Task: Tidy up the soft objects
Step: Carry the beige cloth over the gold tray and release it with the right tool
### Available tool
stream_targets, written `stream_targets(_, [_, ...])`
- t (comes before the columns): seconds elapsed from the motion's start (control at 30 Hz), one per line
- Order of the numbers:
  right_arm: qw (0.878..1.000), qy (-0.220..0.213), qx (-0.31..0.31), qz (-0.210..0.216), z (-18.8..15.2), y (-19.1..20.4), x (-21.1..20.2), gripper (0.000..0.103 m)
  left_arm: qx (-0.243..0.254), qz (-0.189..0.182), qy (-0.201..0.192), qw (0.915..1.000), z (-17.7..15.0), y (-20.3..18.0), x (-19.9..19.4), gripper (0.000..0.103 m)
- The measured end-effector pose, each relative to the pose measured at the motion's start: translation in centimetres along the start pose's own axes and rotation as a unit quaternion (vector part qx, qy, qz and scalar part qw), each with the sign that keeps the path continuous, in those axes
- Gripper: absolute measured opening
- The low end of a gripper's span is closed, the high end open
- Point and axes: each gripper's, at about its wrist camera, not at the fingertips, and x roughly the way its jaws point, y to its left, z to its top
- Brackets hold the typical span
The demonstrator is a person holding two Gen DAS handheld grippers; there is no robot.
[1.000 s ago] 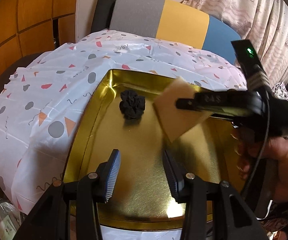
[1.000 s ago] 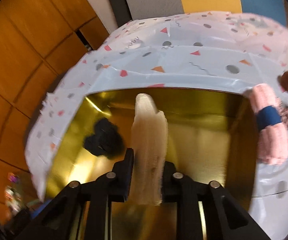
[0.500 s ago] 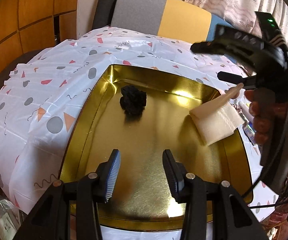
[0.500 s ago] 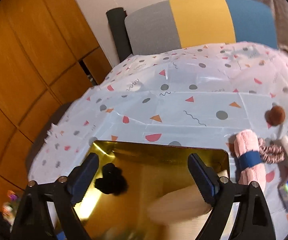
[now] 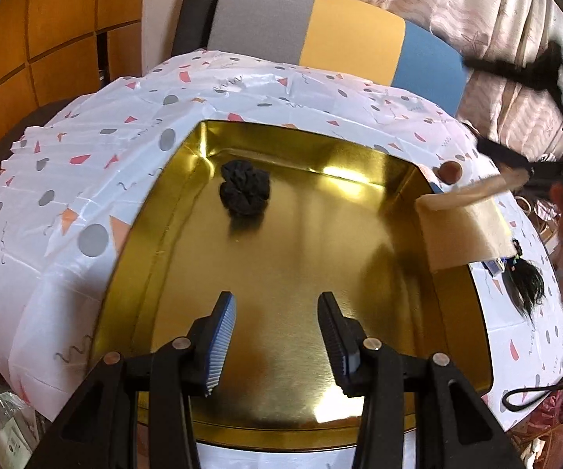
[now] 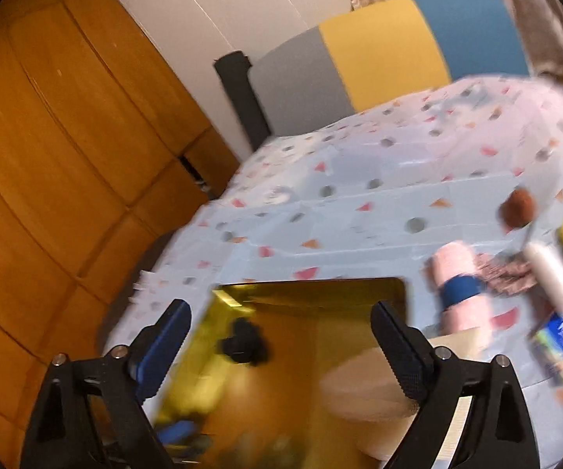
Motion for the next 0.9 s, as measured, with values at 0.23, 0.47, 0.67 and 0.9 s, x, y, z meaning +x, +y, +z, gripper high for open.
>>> stream_targets(0.23, [0.983, 0.029, -0.057, 0.173, 2.3, 8.6, 1.3, 0.098, 0.001, 0.023, -0.022, 0.9995, 0.3, 0.3, -1.4, 0.044])
stream_targets(0.47, [0.965, 0.069, -0.083, 0.238, 2.9, 9.7, 3.2, 0.103, -0.030, 0.022, -0.020, 0.9991, 0.5, 1.8, -1.5, 0.044])
stream_targets(0.67, [0.963, 0.102, -0.014, 0.250, 2.7, 6.8, 4.7, 0.103, -0.021, 0.017, -0.022, 0.9994, 0.4, 1.4, -1.6, 0.044])
stream_targets(0.9, [0.955, 0.109, -0.007, 0.275, 2.5, 6.3, 4.4, 0.103, -0.033, -0.008, -0.045, 0.9984, 0.9, 1.4, -2.6, 0.044])
